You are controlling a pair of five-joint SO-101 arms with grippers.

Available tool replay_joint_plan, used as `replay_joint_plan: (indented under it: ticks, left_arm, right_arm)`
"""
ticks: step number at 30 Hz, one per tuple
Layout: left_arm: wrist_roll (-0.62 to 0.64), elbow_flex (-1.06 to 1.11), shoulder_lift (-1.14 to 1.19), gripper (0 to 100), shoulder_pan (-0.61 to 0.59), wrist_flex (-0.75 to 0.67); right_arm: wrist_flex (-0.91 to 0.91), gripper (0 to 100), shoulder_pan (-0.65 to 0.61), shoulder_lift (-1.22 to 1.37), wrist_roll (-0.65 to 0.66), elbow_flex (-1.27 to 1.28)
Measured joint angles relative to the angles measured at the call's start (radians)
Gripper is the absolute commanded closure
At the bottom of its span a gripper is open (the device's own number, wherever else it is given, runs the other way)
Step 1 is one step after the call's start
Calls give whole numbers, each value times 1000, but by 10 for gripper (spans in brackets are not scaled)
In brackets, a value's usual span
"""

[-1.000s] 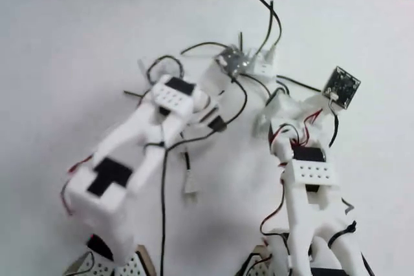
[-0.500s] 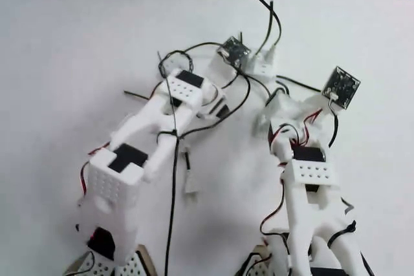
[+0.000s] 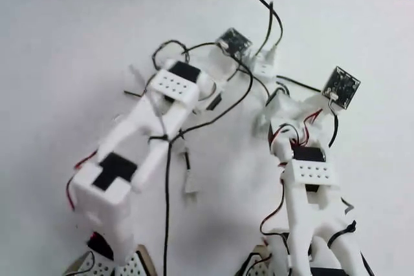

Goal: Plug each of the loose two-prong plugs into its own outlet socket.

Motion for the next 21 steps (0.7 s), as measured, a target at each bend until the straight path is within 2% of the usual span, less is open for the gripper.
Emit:
replay_joint_plan:
  ticks: [5, 9, 16, 21]
  left_arm:
    - [-6, 0, -170, 977, 0, 149]
    - [-71, 0, -276, 977, -25, 272]
    - [-193, 0, -434, 977, -160, 446]
    - [-293, 37, -543, 977, -284, 482]
  right_arm:
    - [0, 800, 0, 0, 0, 0]
    - [0, 800, 0, 0, 0, 0]
    - [0, 801, 0, 0, 0, 6]
    - [0, 801, 0, 0, 37, 9]
